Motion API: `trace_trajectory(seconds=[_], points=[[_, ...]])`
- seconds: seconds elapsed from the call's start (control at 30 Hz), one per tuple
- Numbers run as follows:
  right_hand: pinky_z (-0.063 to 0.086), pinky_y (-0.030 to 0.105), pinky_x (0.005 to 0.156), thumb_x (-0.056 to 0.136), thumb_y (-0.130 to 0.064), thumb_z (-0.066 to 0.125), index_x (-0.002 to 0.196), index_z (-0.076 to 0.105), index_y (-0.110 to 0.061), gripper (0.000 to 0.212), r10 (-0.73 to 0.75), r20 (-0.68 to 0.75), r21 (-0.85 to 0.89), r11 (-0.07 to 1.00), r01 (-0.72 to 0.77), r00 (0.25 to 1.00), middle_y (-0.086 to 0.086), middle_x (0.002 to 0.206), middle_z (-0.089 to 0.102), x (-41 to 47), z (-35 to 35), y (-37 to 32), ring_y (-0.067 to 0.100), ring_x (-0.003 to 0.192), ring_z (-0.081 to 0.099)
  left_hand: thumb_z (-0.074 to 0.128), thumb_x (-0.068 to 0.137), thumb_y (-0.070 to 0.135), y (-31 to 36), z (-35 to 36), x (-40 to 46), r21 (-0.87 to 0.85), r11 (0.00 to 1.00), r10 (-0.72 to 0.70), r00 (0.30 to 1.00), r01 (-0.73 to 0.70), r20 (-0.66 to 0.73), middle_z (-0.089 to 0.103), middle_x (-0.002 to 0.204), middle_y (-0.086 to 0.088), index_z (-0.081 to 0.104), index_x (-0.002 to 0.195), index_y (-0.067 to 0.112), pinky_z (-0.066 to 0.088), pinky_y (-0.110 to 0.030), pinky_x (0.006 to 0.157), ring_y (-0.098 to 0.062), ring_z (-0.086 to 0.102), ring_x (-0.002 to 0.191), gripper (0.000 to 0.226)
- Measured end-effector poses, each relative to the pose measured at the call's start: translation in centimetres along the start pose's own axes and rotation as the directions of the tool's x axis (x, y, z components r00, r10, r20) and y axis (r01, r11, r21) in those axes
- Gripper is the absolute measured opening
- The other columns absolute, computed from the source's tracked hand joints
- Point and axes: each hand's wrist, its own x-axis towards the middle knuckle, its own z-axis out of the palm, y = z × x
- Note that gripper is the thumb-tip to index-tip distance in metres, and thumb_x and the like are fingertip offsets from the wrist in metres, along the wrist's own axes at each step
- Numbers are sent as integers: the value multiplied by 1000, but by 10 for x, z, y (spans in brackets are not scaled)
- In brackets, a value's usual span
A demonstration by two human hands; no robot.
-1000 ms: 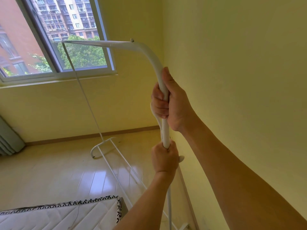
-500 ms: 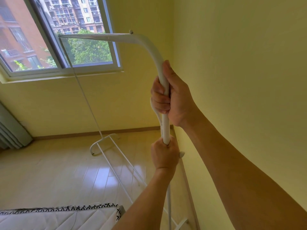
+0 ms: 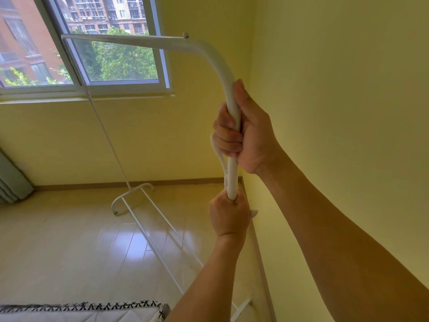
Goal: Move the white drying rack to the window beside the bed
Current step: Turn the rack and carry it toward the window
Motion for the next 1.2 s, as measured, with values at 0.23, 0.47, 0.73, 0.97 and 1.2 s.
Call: trace_trajectory(seconds=[0.23, 0.47, 0.73, 0.97, 1.2], points=[[9, 25, 37, 96, -55, 28, 54, 36, -16, 59, 8, 39, 45, 999, -10, 999, -7, 38, 25, 43, -15, 12, 11, 32, 14, 54, 86, 19, -17, 4, 44, -168, 985, 1, 988, 25, 155, 37, 33, 13, 34, 45, 29, 33, -16, 34, -4, 35, 31, 47], [11, 26, 37, 96, -57, 26, 54, 35, -16, 60, 33, 37, 28, 999, -34, 999, -7, 38, 26, 73, -30, 15, 11, 32, 16, 54, 90, 9, -25, 10, 79, -238, 959, -53, 926, 150, 373, 33, 38, 12, 35, 51, 20, 43, -17, 39, -2, 33, 34, 46], [24, 30, 43, 95, -60, 35, 55, 37, -15, 61, -87, -391, -246, 969, -13, 916, 3, 51, 31, 104, -32, 17, 17, 44, 26, 50, 79, 32, -28, 41, 114, -101, 989, -86, 982, 105, 171, 41, 39, 11, 40, 47, 22, 42, -27, 38, -6, 42, 34, 36], [17, 25, 37, 98, -58, 30, 48, 33, -20, 63, -95, -486, -153, 988, 23, 869, -6, 43, 28, 125, -53, 20, 11, 37, 21, 48, 78, 32, -30, 69, 130, -62, 991, -105, 980, 116, 169, 49, 45, 0, 44, 47, 21, 48, -38, 40, -28, 57, 43, 32], [19, 23, 36, 99, -57, 30, 48, 35, -20, 63, -93, -403, -117, 992, 50, 911, -6, 41, 28, 126, -102, 4, 11, 36, 20, 54, 86, 24, -22, 109, 130, -115, 985, -101, 972, 127, 213, 42, 43, 8, 39, 46, 26, 51, -34, 43, -16, 46, 42, 42]])
